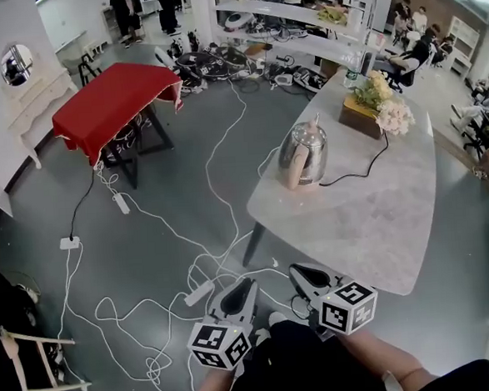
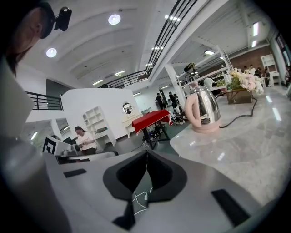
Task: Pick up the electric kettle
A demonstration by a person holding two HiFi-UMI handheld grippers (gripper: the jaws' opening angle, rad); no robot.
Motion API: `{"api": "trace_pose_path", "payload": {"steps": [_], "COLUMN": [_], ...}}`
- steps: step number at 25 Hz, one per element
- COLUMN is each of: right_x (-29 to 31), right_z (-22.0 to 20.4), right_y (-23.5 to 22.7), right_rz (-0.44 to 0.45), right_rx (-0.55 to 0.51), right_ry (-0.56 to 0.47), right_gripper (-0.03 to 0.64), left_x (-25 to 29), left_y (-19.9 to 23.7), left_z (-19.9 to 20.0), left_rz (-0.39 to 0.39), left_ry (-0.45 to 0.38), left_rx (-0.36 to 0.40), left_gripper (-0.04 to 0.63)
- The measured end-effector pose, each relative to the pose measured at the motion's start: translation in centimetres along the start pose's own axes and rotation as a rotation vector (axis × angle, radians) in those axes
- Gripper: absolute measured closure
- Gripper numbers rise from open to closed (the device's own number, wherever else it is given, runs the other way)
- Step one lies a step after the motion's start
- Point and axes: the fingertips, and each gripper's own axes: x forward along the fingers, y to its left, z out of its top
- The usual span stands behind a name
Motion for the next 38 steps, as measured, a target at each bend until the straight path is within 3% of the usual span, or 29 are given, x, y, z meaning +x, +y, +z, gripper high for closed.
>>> {"api": "trace_pose_path", "payload": {"steps": [11,31,38], "right_x": [1.3,2.7,2.9], "right_z": [4.3,9.8,11.5], "right_y": [-3.4,-13.8,-16.9], "right_rz": [-0.055,-0.134,-0.163], "right_rx": [0.004,0.040,0.060], "right_ry": [-0.093,-0.148,-0.157], "right_gripper": [0.609,0.609,0.609], "left_x": [3.4,18.1,21.6], "left_y": [-0.2,-1.0,-0.7], "left_z": [2.2,5.4,6.4], "left_rz": [-0.034,-0.123,-0.113], "left_ry": [-0.003,0.044,0.056], "left_rx": [0.055,0.110,0.128], "left_gripper": [0.549,0.548,0.546]}}
